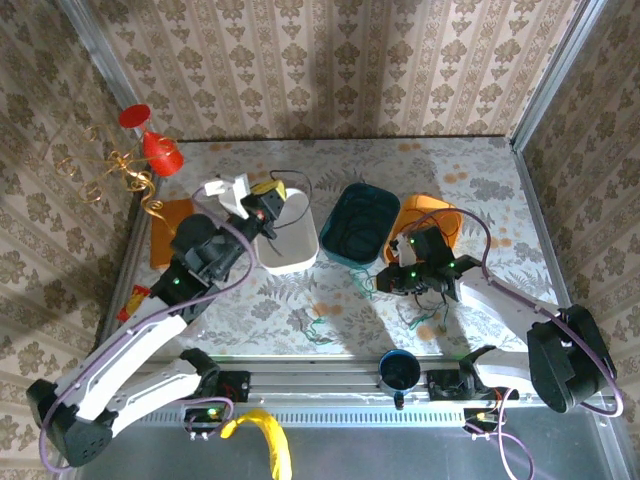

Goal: Untangle the cables

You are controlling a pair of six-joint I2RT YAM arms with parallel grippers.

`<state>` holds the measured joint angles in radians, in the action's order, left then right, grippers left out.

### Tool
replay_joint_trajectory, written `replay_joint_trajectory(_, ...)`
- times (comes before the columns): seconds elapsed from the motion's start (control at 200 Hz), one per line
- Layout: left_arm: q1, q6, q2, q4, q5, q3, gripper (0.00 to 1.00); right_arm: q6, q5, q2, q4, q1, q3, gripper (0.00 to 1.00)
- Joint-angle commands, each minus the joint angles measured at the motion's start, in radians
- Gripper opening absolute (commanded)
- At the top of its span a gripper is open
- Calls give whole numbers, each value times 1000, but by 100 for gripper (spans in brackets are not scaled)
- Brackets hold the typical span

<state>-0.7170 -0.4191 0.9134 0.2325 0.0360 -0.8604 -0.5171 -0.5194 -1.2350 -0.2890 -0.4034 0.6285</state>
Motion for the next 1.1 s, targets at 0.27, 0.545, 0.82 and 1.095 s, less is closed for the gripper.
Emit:
replay_joint_trajectory(0.27,14,-79,445,164,-192,-185,0,-76,91,328,-99,41,-10,0)
replay_joint_trajectory(0.545,14,-185,790,303,-278,-311,0,-97,123,460,-197,75,41,0)
replay_joint_trajectory(0.82,8,-226,993,297,-254,-350,0,-85,136,480,-242,106,77,0)
replay_joint_trajectory(1.095,-15,-219,1001,192,-158,-365,36,-78,128,475,-242,118,94,0)
